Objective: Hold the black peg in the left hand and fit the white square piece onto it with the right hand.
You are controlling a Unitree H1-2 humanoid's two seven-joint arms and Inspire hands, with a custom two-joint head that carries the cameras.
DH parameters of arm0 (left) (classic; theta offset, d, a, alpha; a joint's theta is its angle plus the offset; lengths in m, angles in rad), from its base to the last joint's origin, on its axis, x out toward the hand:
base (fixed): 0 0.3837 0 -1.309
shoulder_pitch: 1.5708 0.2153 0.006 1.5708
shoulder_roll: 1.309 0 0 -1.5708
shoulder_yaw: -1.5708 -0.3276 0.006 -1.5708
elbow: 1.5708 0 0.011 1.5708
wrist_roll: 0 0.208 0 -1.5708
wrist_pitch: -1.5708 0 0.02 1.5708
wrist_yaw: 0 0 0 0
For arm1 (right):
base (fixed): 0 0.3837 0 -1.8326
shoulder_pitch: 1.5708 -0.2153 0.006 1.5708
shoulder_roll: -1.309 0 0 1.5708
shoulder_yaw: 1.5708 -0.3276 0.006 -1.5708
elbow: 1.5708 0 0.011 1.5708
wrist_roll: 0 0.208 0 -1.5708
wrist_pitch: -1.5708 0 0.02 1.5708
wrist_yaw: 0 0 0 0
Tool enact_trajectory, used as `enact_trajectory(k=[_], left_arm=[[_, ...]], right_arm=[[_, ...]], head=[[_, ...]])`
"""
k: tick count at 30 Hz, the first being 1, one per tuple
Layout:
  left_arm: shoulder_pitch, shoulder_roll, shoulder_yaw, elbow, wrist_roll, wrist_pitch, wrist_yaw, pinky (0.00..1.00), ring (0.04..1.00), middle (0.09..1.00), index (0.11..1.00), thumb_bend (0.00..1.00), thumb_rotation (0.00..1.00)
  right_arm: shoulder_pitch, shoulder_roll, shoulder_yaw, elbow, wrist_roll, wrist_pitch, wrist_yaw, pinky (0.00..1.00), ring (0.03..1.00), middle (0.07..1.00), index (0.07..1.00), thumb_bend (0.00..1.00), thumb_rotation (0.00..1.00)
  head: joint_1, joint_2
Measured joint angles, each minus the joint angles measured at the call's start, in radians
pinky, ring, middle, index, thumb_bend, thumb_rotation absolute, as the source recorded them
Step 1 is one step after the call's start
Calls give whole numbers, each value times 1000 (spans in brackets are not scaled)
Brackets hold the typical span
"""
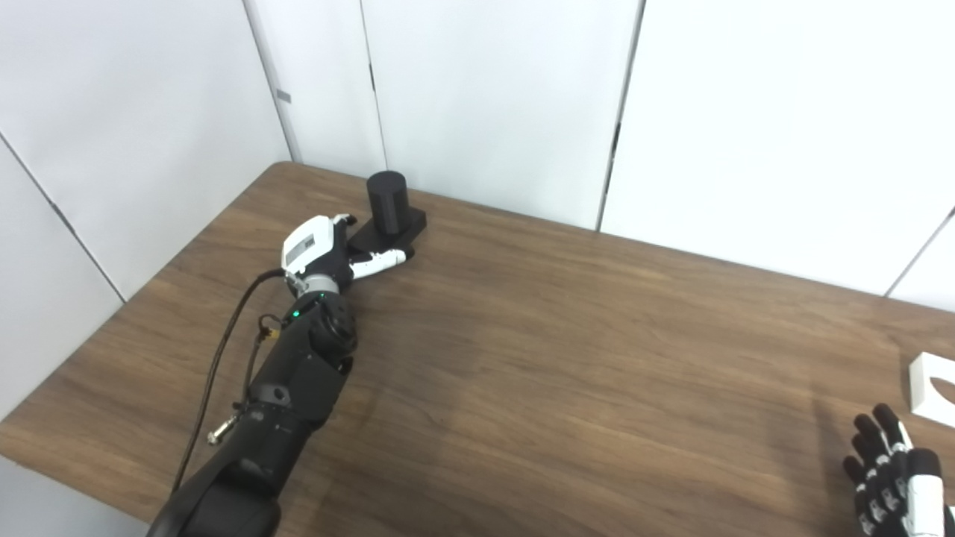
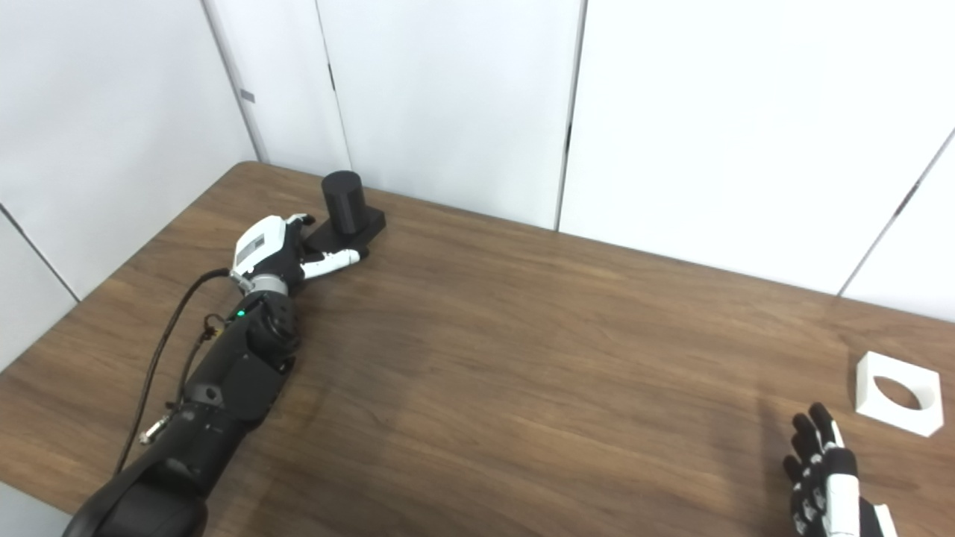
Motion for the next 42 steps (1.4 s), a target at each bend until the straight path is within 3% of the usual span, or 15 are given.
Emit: enact_trajectory(k=[8, 11, 14, 17, 21, 23, 25, 26, 28, 32, 42], left_arm=[[-45, -18, -25, 103, 1, -5, 123, 906, 900, 866, 790, 951, 539], [-57, -16, -52, 130, 7, -4, 141, 892, 891, 852, 772, 923, 503], [-62, -7, -97, 147, 62, 1, 131, 865, 879, 840, 763, 930, 537], [-75, 11, -139, 181, 185, 2, 82, 859, 882, 836, 770, 938, 596], [-98, 14, -135, 215, 335, 1, 38, 889, 892, 832, 741, 914, 516], [-98, 9, -122, 214, 359, 0, 39, 883, 881, 807, 661, 879, 429], [-97, 4, -118, 211, 350, -2, 64, 861, 850, 756, 540, 848, 276], [-97, 2, -119, 210, 337, -5, 87, 862, 845, 746, 512, 690, 178], [-93, -2, -115, 204, 294, -27, 139, 863, 838, 730, 486, 559, 82], [-72, -3, -109, 176, 224, -59, 184, 862, 834, 733, 480, 525, 54], [-50, -1, -125, 135, 146, -64, 190, 798, 808, 726, 480, 520, 52]], right_arm=[[0, 0, 2, 0, -2, 0, -1, 1000, 1000, 972, 979, 602, 1000], [0, 0, 2, 0, -4, 0, -4, 1000, 1000, 968, 976, 591, 1000], [0, 0, 2, 0, -4, -1, -4, 1000, 1000, 967, 978, 579, 1000], [1, 1, 3, 0, -4, -1, -4, 1000, 1000, 969, 977, 583, 1000], [2, 1, 4, -1, -4, -1, -4, 1000, 1000, 965, 977, 589, 1000], [3, 1, 4, -4, -4, -1, -4, 1000, 1000, 968, 979, 570, 1000], [3, 2, 4, -5, -4, -1, -4, 1000, 1000, 972, 981, 562, 1000], [3, 2, 4, -5, -4, -1, -4, 1000, 1000, 976, 984, 564, 1000], [3, 1, 4, -5, -4, -1, -4, 1000, 1000, 978, 987, 567, 1000], [3, 1, 4, -5, -3, -1, -4, 1000, 1000, 978, 987, 548, 1000], [3, 1, 6, -5, -6, -1, -4, 1000, 1000, 974, 984, 564, 1000]], head=[[-2, 3], [-2, 3], [-5, 5], [-6, 6], [-6, 9], [-8, 9], [-8, 9], [-8, 11], [-8, 11], [-8, 11], [-11, 11]])
